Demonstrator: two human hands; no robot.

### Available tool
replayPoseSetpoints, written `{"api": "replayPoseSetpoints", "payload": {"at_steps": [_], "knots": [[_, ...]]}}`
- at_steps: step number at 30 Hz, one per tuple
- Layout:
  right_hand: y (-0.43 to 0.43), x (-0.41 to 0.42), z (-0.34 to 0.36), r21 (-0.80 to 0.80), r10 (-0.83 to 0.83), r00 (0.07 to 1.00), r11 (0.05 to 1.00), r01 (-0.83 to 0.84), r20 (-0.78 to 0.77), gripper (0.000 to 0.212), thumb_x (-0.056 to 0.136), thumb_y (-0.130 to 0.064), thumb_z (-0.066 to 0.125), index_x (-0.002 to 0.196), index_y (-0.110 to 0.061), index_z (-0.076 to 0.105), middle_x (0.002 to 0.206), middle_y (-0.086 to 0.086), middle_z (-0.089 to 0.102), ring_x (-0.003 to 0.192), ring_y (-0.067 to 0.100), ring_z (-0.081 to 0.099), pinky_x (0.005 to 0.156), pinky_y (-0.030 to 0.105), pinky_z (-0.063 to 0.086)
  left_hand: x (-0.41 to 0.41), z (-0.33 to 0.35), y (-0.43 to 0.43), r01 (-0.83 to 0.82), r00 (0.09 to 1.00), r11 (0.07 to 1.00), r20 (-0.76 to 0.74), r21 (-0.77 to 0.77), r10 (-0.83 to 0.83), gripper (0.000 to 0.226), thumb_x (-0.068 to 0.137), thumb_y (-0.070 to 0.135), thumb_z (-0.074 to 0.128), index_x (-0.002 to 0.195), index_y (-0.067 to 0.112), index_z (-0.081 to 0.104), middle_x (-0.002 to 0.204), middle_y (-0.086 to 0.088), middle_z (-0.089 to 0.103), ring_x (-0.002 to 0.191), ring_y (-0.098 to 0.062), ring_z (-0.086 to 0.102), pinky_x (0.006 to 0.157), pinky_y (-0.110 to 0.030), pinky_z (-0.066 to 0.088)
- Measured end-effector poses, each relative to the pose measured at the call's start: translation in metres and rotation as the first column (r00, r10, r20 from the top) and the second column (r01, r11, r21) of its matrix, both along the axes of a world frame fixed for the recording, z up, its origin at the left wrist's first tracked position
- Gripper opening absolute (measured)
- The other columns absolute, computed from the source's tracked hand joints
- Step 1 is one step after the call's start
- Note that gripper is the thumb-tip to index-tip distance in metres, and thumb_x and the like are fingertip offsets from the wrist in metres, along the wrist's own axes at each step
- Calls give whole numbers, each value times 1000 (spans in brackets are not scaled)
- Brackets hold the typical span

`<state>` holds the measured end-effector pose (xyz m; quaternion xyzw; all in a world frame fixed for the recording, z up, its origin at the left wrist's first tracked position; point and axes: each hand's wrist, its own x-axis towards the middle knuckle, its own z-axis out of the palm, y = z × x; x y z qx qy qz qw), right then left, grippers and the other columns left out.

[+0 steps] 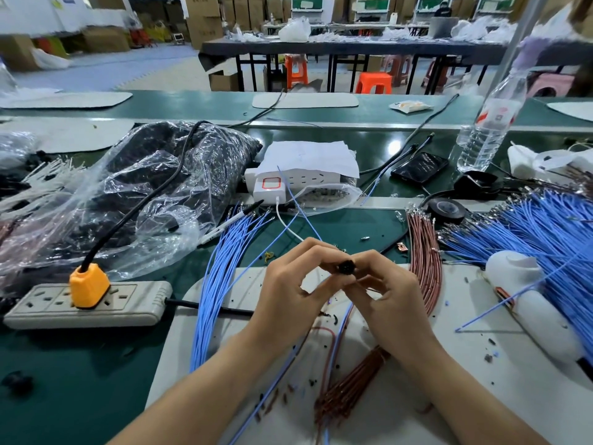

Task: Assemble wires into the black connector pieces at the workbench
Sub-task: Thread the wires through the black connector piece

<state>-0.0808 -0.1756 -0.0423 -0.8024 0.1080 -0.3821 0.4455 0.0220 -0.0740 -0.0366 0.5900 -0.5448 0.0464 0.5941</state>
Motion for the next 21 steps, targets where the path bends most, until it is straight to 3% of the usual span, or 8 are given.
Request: {"api": "replayPoseSetpoints", "payload": {"at_steps": [2, 8, 10, 15, 21], "knots": [[0, 0, 0, 48, -24, 1000, 999, 25, -13, 30, 78, 7, 72, 87, -22, 65, 75, -6, 68, 69, 8, 66, 70, 26, 55, 0, 0, -1, -7, 1000, 1000, -4, -5, 7, 13, 80, 6, 71, 92, 1, 69, 88, -3, 63, 80, -9, 63, 76, -19, 49], [1, 1, 0, 92, -54, 998, 994, 56, -27, 33, 77, 7, 72, 85, -24, 64, 77, -8, 69, 68, 7, 65, 68, 22, 55, 2, -1, -2, 2, 999, 1000, -46, 10, -2, 15, 80, 6, 72, 94, 1, 69, 91, -2, 61, 81, -12, 63, 75, -30, 54], [2, 2, 1, 56, -62, 997, 996, 64, -35, 39, 77, 8, 72, 86, -28, 62, 75, -7, 68, 71, 7, 65, 69, 21, 54, 2, -1, -2, 8, 999, 1000, -46, 16, -8, 15, 80, 5, 72, 94, 0, 69, 90, -4, 61, 81, -11, 63, 76, -27, 53], [0, 0, -2, -6, -61, 998, 998, 61, -3, 37, 77, 10, 71, 87, -25, 63, 81, 0, 69, 74, 21, 66, 71, 35, 55, 1, 0, -2, -14, 1000, 999, 3, 40, 14, 15, 78, 2, 74, 93, 0, 70, 88, -7, 61, 80, -8, 61, 77, -19, 49], [1, -2, -1, 16, -54, 998, 998, 54, 21, 39, 77, 12, 70, 87, -25, 64, 81, -6, 68, 73, 19, 65, 73, 30, 54, 1, 1, -2, -23, 999, 999, 35, 40, 22, 17, 77, 0, 74, 94, 1, 72, 89, -9, 60, 81, -11, 60, 78, -18, 48]]}}
